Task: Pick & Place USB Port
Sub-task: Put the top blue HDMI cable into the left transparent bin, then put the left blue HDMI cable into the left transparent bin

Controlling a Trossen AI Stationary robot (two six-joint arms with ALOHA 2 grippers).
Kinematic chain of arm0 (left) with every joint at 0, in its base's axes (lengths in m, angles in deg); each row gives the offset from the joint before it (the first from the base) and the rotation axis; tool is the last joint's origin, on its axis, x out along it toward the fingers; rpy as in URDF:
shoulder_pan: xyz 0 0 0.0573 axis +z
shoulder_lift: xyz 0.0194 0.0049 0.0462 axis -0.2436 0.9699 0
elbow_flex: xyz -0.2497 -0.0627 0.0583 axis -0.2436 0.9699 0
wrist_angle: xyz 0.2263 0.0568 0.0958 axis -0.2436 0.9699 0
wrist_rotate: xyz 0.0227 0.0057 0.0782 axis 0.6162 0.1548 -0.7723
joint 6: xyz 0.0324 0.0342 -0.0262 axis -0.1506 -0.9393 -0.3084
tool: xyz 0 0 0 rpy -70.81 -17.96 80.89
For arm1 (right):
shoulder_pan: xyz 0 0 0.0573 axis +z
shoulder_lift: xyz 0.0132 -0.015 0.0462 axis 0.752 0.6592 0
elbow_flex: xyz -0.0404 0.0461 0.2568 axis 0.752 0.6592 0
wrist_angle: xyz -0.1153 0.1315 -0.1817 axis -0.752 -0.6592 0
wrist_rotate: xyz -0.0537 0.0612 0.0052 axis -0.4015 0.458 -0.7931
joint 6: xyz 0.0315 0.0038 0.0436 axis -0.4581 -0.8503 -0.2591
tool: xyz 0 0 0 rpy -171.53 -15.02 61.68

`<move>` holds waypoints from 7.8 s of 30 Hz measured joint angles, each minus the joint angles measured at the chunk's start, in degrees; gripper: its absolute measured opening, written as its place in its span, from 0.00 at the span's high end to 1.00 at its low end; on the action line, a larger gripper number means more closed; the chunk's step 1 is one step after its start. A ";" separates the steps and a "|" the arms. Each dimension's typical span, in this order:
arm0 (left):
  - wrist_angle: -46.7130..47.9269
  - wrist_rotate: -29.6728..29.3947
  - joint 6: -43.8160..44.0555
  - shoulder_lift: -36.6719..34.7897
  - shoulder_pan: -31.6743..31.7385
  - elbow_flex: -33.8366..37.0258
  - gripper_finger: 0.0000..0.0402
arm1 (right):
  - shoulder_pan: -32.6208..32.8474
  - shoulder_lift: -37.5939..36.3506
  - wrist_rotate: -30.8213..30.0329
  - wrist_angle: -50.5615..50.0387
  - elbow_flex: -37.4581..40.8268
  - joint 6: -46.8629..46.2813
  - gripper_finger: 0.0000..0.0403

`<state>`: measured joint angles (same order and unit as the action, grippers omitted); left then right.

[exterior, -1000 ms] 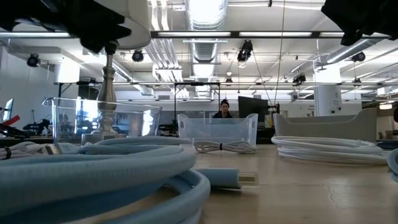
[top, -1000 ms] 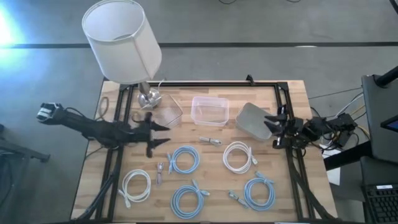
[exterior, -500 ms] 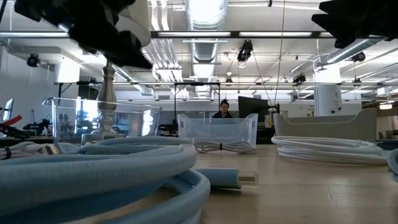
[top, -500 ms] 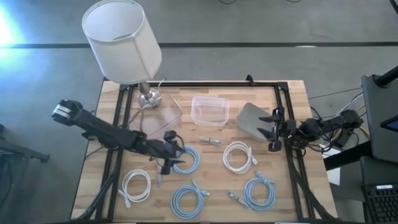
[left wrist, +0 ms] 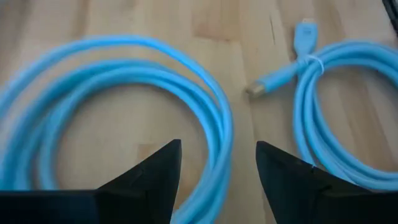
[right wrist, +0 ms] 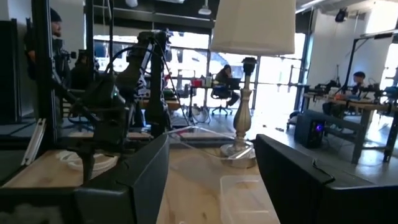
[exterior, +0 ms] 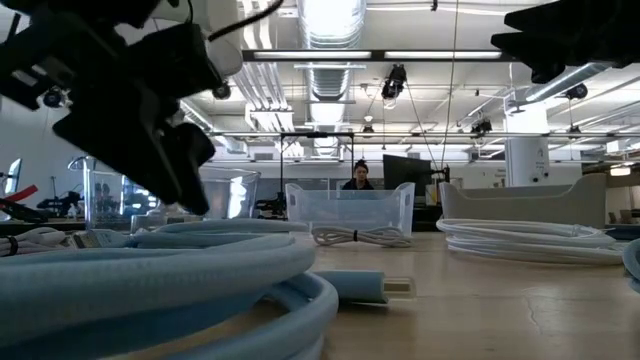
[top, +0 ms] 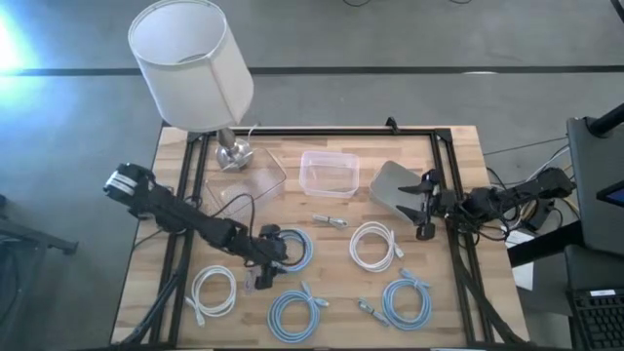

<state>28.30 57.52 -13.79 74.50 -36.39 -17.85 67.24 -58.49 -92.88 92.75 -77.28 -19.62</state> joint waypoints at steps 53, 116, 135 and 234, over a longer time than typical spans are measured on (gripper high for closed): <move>31.86 -44.53 -3.95 -15.77 8.13 -13.44 0.93 | -0.04 5.63 -0.48 0.62 0.00 -1.59 0.42; 14.83 -54.48 18.37 -8.77 23.02 2.93 0.61 | -0.02 5.61 -0.50 0.59 0.00 -0.71 0.42; 14.57 -49.40 5.88 -17.55 22.26 -1.65 0.61 | -0.02 5.63 -0.48 0.60 0.00 -0.72 0.42; 25.57 -51.37 -0.43 -18.38 -5.16 -10.34 0.88 | 0.00 61.89 6.05 -30.02 -42.34 -8.71 0.42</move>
<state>53.87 6.15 -14.22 56.12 -41.55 -28.19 67.24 3.40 -86.83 62.73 -119.62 -28.33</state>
